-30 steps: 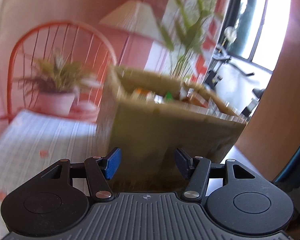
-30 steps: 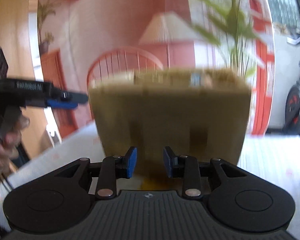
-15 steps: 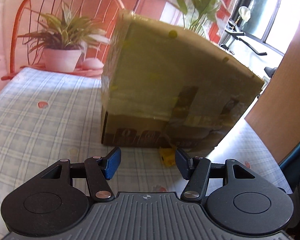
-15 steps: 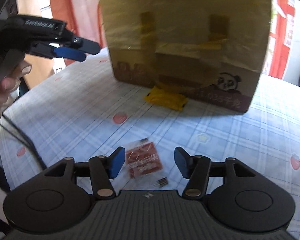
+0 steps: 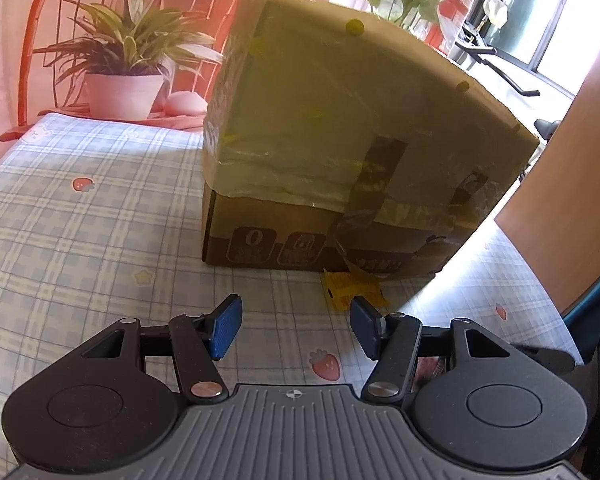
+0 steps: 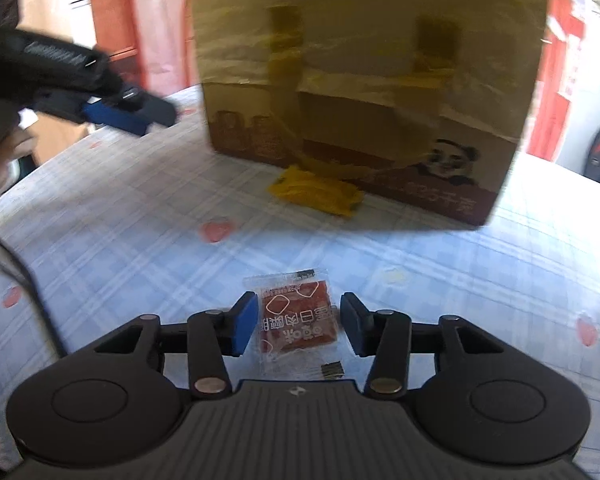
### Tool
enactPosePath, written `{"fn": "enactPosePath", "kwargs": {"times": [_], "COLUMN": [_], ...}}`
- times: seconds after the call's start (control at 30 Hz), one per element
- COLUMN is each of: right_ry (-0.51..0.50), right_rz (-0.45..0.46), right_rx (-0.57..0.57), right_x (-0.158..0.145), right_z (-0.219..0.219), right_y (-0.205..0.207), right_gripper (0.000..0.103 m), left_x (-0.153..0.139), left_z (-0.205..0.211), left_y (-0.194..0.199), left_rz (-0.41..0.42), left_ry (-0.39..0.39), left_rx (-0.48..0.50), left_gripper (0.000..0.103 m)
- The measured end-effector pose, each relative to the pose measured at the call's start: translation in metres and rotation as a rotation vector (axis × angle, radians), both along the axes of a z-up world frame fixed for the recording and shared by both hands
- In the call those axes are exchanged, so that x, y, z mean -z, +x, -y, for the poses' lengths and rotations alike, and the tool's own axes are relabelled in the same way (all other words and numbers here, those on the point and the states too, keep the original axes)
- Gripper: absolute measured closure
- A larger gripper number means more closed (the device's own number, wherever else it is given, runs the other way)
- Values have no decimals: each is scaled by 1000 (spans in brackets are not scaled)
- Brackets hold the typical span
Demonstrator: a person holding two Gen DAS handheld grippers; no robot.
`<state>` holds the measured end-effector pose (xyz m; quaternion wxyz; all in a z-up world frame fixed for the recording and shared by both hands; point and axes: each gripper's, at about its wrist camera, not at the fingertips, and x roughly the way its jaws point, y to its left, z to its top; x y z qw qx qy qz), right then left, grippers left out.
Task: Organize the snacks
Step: 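Lower both open tools back to the remaining snacks beside the box, then grasp the yellow wrapped snack with the left tool while the right tool grasps the red packet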
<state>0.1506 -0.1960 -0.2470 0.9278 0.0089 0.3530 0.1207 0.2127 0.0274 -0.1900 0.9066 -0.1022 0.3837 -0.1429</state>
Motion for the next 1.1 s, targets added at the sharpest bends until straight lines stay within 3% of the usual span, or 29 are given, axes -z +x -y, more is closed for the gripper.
{"fn": "enactPosePath", "kwargs": {"times": [0.17,0.23,0.73,1.1], "right_ry": [23,62,113,132], "right_rz": [11,14,69,69], "right_rx": [189,235,251,252], "right_x": [3,6,15,15], "right_z": [32,41,48,50], "right_y": [7,8,-1,-2], "right_gripper": [79,79,79,78], "left_x": [7,10,45,55], "left_z": [11,19,78,105], "left_y": [8,12,63,76], "left_rz": [-25,-30,-87,-40], "left_ry": [0,2,49,143], "left_rx": [28,46,87,91], "left_gripper": [41,41,41,43]}}
